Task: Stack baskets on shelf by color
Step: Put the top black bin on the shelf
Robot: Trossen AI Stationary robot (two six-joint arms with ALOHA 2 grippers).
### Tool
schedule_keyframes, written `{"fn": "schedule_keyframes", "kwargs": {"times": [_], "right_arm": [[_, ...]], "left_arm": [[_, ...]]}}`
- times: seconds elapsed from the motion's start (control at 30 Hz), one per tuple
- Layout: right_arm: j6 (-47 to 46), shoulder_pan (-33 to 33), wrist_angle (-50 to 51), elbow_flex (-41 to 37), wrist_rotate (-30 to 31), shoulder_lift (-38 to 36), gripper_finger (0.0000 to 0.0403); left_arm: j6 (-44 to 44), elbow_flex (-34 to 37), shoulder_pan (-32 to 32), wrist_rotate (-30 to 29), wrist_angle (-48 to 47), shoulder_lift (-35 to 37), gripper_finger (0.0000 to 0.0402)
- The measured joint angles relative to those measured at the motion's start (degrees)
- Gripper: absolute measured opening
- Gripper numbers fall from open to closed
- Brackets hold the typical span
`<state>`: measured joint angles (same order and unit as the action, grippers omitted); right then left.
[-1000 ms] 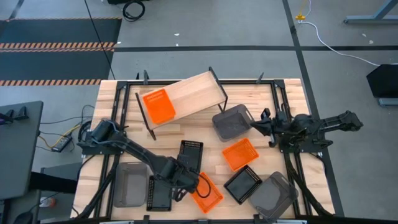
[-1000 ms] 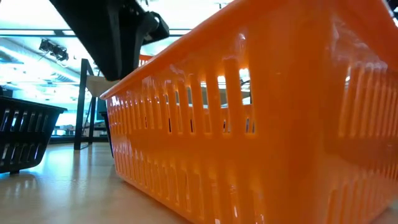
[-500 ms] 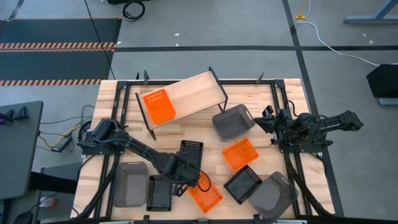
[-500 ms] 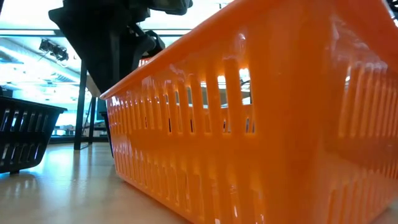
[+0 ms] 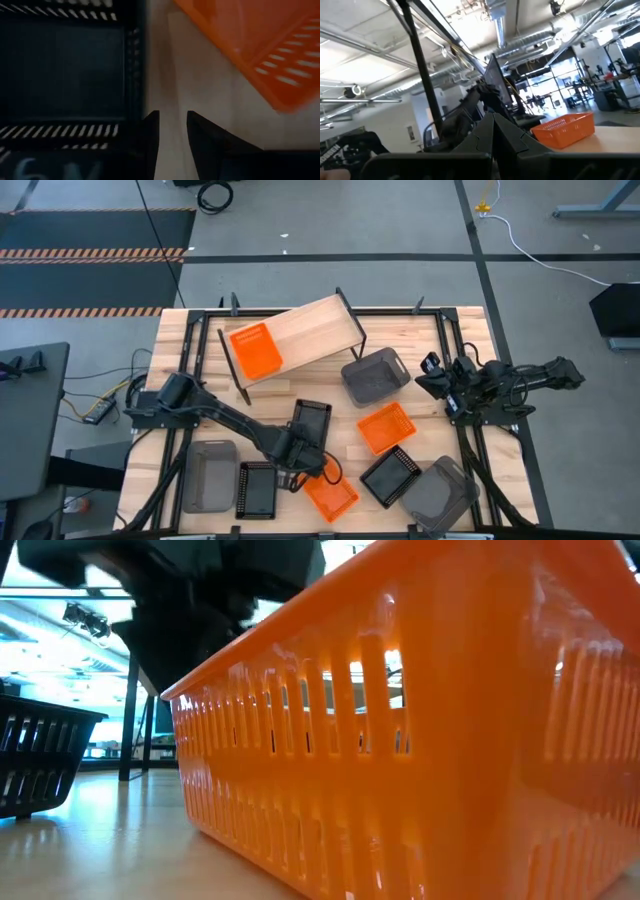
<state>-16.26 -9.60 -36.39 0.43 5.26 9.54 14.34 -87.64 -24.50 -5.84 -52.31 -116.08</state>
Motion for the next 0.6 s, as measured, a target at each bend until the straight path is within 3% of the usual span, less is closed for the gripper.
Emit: {"fn": "schedule_keyframes", "kwargs": {"times": [0.33,0.6], "right_arm": [[1.5,-0.4,0.1,0.0,0.0,0.1,0.0012],[2.8,-0.4,0.2,0.0,0.0,0.1,0.0012]], "left_arm": [[-0.7,-0.4,1.0,-0.7,0.2,0.4,0.0105],[-1.3,-1.7,0.3,-5.2,-0.1,2.8,0.0111]]}}
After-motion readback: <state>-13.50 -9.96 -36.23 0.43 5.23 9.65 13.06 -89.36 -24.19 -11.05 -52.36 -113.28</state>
